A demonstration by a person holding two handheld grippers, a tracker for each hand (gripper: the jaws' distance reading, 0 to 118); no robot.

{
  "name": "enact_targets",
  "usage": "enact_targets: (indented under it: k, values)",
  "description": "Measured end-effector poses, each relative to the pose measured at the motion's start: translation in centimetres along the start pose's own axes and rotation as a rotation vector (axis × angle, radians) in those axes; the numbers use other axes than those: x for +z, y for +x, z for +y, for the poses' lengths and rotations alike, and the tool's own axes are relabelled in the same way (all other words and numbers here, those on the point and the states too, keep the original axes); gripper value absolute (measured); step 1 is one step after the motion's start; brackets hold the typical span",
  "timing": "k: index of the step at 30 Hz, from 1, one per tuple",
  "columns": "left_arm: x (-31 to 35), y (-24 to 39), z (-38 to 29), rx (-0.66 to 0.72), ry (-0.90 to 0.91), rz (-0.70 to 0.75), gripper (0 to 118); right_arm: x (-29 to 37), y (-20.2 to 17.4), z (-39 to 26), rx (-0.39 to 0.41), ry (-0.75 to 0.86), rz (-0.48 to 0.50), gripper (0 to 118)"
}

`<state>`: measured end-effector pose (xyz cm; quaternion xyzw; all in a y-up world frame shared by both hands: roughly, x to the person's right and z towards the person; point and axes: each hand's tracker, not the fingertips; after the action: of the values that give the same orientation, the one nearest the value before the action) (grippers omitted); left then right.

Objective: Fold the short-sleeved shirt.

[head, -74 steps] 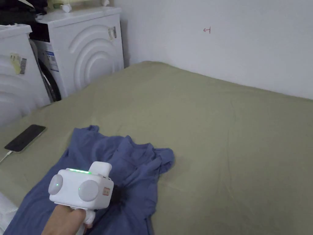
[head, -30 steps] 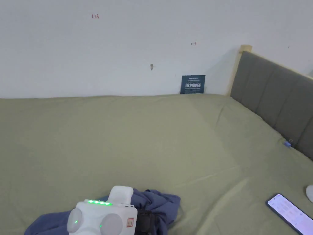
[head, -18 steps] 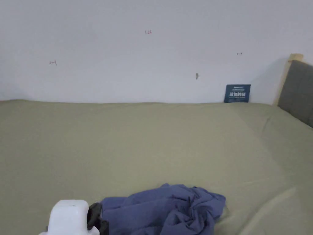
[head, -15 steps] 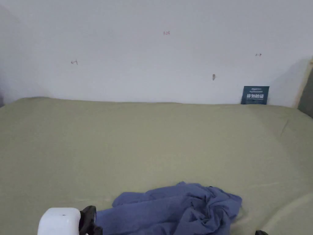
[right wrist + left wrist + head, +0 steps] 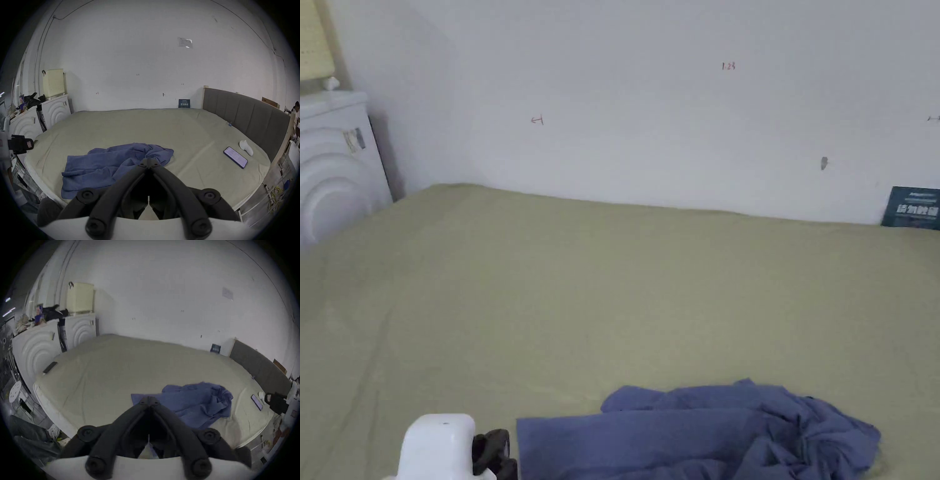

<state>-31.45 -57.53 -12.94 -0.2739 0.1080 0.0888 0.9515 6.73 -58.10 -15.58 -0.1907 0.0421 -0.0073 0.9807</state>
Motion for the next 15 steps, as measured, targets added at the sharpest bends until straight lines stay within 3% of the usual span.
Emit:
enact_targets:
  k: [7, 9, 11, 12, 13, 15]
  values:
    - [-14.1, -2.6, 1.8, -0.059, -0.232, 0.001, 2, -2.9, 0.0, -1.8, 0.004, -0.084, -0.006, 0]
    - [-17.6, -3.1, 2.1, -0.056, -0.280, -0.007, 11, -3.7, 0.1, -2.2, -0.002, -0.116, -0.014, 0]
    - [-21.5, -3.5, 2.0, -0.056, -0.375, -0.006, 77, -4.6, 0.3, -2.6, -0.001, -0.146, -0.022, 0]
    - [-22.8, -3.7, 1.8, -0.064, -0.409, -0.006, 104, -5.0, 0.4, -2.7, 0.001, -0.153, -0.026, 0]
    - [-24.0, -3.4, 1.6, -0.116, -0.419, 0.016, 110, -5.4, 0.5, -2.9, 0.003, -0.167, -0.032, 0]
    - [-26.2, -2.9, 0.7, -0.194, -0.460, 0.062, 110, -6.1, 0.9, -3.1, -0.005, -0.186, -0.032, 0]
